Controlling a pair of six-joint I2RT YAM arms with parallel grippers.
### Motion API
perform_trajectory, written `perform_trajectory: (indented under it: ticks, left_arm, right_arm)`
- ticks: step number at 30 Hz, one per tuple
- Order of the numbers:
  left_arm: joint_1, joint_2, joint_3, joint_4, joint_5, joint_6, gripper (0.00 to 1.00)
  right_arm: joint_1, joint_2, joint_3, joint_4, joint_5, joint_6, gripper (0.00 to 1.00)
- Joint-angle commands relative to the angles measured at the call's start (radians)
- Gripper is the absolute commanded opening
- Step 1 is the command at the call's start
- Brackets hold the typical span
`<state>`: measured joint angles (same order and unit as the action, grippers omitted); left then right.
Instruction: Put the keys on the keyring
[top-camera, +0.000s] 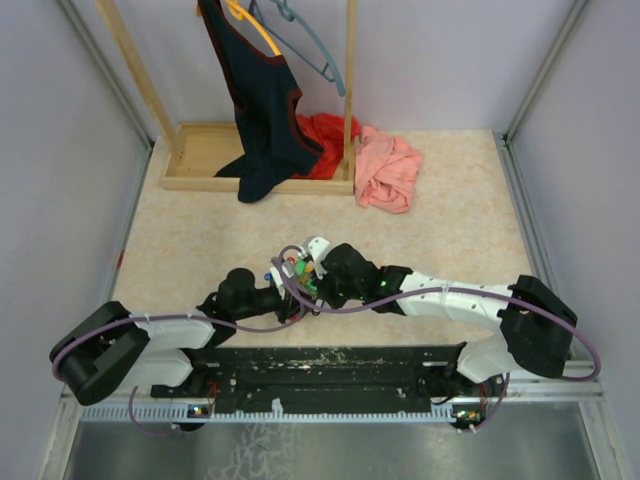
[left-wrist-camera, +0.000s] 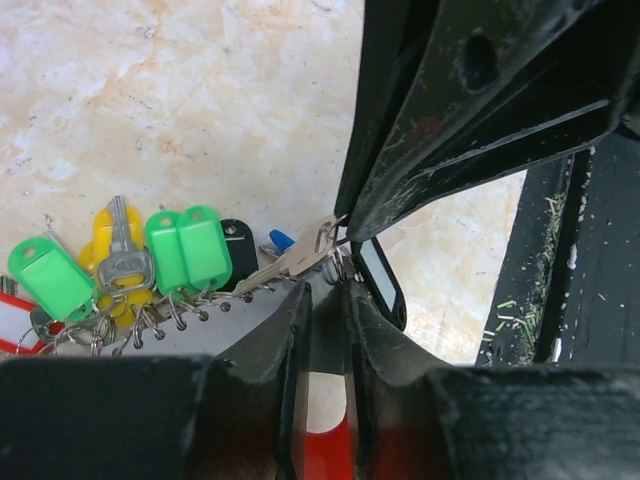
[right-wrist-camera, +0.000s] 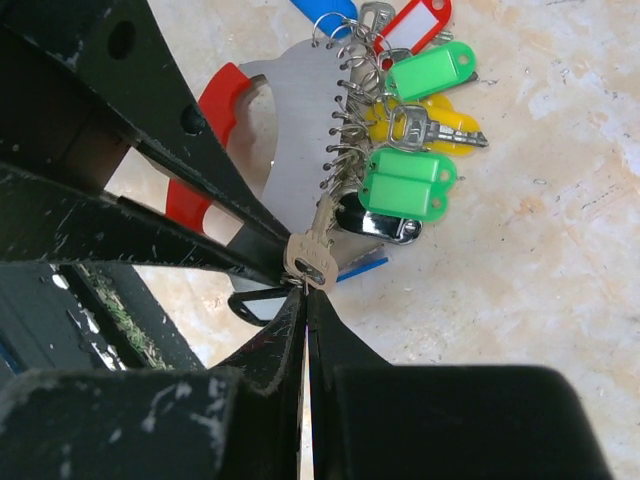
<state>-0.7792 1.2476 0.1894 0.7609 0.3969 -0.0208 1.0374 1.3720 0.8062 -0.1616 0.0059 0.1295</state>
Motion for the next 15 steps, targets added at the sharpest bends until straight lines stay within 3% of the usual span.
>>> perform_trajectory:
  ticks: [1, 15]
  left_arm:
    - [-0.002, -0.003, 0.007, 0.102, 0.061, 0.014, 0.25]
    - [-0.002, 0.033, 0.012, 0.129, 0.036, 0.004, 0.25]
  right_arm:
    - [-0.006, -0.02, 0.014, 0.066, -0.013, -0.01, 0.0]
    - [-0.006, -0.016, 0.016, 0.069, -0.026, 0.002, 0.0]
